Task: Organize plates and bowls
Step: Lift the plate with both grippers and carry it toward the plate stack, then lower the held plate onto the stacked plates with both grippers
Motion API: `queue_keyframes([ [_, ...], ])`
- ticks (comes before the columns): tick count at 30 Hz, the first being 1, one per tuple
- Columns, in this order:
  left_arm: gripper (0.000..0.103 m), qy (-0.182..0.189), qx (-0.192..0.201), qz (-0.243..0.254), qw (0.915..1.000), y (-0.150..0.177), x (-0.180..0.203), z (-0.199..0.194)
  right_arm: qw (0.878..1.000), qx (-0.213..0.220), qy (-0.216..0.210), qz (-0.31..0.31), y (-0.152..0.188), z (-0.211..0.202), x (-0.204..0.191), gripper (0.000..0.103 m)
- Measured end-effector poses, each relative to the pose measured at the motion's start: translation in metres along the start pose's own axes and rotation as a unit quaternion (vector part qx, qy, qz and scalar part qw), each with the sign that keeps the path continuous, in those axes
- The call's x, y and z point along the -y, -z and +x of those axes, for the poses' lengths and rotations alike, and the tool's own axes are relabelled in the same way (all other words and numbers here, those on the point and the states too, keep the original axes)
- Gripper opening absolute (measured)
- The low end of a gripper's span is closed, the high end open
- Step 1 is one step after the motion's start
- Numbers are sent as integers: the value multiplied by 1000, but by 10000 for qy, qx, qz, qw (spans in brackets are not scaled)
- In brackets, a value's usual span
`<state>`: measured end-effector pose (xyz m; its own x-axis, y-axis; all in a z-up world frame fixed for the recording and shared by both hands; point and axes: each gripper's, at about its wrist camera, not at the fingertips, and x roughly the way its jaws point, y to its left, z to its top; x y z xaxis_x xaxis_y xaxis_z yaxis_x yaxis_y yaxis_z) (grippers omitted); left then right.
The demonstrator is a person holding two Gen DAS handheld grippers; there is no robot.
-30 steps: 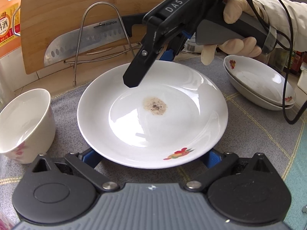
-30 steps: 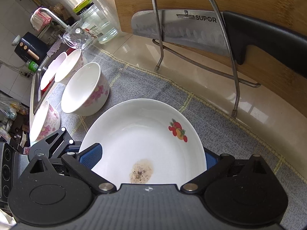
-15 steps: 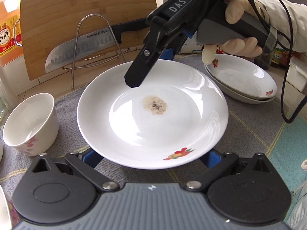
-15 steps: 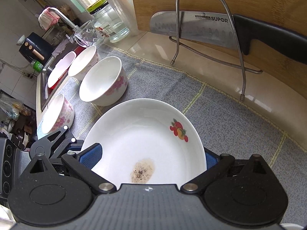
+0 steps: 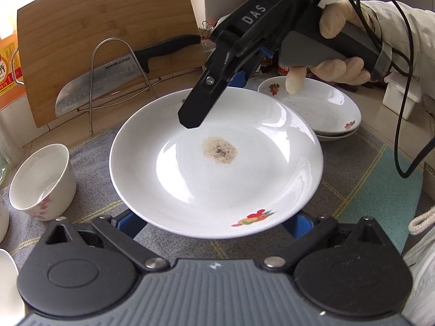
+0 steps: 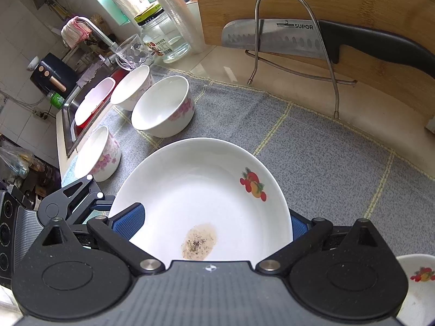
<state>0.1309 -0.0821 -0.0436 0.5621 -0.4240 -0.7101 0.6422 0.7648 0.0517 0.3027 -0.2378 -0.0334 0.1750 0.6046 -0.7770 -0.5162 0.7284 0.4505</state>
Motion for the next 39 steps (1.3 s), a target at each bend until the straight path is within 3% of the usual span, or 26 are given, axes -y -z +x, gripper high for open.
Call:
queue_keyframes([
  [18,102,353,14,414,9985,-15,36,-9,9987,372,213,277,45,-45,0,103],
  [39,102,1132,72,1136,9870,-49,62,27,9883,760,778,1071,101,-95,41,103],
])
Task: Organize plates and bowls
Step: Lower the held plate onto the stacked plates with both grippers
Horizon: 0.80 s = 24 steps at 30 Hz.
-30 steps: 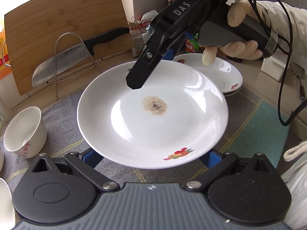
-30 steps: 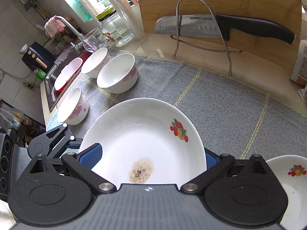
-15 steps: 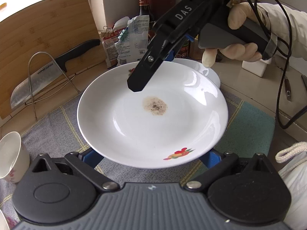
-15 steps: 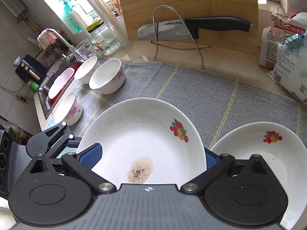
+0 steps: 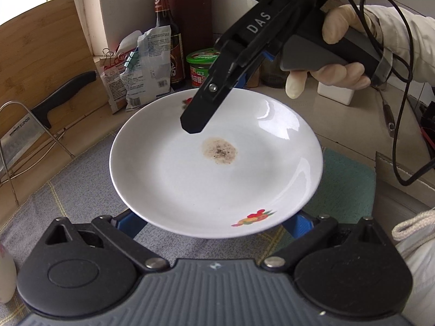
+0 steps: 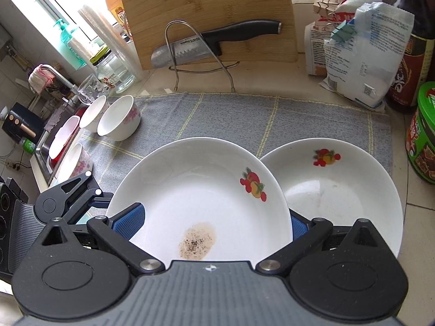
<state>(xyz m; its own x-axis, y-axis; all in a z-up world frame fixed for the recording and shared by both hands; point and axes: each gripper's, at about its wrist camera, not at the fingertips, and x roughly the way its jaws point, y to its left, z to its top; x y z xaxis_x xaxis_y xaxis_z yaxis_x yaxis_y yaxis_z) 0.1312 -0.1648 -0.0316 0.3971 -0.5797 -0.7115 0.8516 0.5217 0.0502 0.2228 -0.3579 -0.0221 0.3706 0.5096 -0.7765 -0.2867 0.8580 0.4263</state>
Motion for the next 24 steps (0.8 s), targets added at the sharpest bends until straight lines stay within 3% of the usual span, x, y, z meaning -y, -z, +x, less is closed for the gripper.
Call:
queue_keyframes([
  [24,102,386,-195,214,9988,-29,2,42,9986,74,198,491,15,-8,55,103],
])
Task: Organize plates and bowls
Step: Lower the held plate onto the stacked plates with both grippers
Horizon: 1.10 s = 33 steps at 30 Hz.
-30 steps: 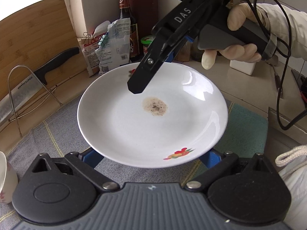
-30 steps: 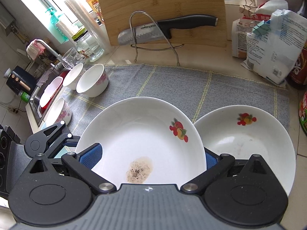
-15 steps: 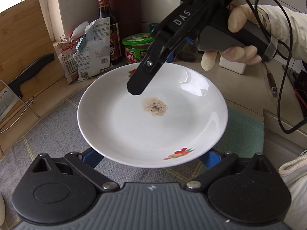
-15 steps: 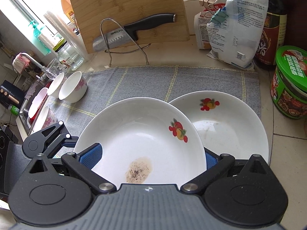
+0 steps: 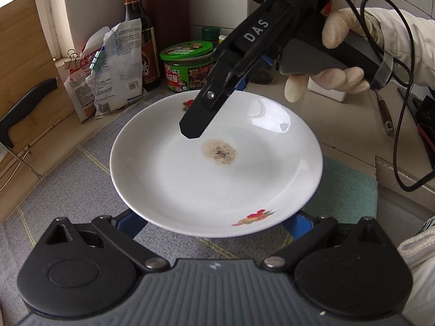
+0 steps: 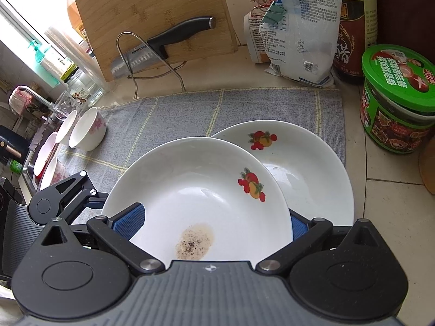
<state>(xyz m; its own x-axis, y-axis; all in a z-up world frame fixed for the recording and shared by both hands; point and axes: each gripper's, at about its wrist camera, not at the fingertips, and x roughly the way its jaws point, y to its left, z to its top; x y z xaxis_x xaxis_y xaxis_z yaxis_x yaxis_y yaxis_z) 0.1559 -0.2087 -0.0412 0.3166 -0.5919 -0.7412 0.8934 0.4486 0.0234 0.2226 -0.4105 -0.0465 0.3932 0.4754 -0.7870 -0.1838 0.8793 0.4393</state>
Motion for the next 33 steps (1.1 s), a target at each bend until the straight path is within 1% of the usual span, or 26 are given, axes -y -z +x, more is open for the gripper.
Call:
queue_keyframes([
  [14,102,100,-58,-30,9999,-7,-6,13,9999,68,29,104,-1,0,13,103],
  [33,102,126,-167,69,9998,-12,-10,31,9996,55,214,190,1,2,22,103],
])
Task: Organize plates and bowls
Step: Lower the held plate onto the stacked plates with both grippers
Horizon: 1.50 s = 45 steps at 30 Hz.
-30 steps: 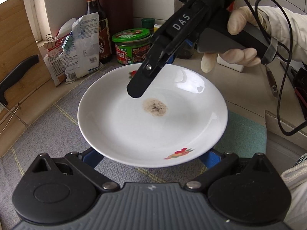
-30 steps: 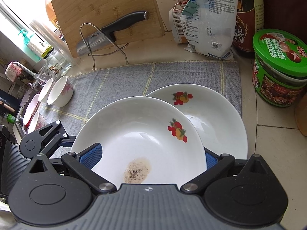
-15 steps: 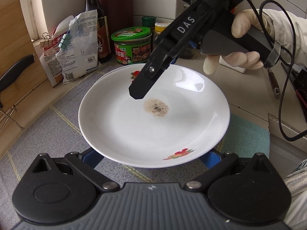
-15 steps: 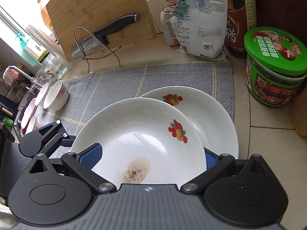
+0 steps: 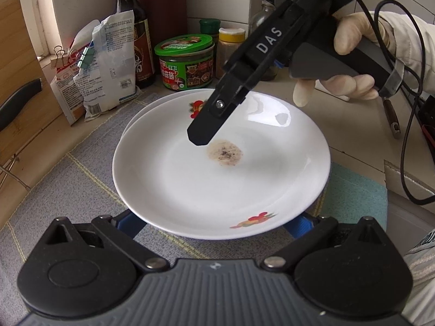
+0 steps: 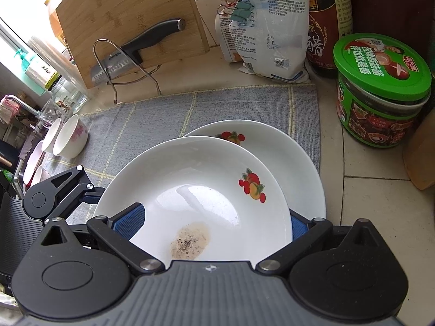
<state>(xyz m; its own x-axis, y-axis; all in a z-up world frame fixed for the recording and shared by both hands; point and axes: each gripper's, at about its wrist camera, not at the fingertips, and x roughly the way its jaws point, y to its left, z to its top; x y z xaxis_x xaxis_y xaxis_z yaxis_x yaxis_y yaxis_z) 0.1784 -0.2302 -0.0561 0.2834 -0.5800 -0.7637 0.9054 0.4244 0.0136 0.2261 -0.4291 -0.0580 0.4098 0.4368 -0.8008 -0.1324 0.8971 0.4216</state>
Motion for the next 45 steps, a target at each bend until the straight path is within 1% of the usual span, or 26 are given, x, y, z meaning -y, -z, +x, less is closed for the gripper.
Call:
queue_keyframes([
  [13,102,-26,-66,148,9999,-3,-3,6,9999,27,75,71,2,-2,2,103],
  [17,102,-70,-81,90,9999,-3,-6,5,9999,15,133,107,3,-3,3,103],
  [20,101,-78,-60,60,9999,-3,-9,3,9996,12,214,185,4,-3,7,103],
  [23,101,-107,-57,107,9999,-3,-9,4,9995,46,177,266,6,-6,9,103],
  [35,101,-148,-31,93,9998,-2,-12,4,9990,66,360,275,9,-11,4,103],
  [42,102,-243,52,186,9995,-2,-8,5,9985,89,476,247,12,-15,0,103],
  [45,102,-220,80,160,9996,-3,-8,3,9983,95,540,206,14,-17,-3,103],
])
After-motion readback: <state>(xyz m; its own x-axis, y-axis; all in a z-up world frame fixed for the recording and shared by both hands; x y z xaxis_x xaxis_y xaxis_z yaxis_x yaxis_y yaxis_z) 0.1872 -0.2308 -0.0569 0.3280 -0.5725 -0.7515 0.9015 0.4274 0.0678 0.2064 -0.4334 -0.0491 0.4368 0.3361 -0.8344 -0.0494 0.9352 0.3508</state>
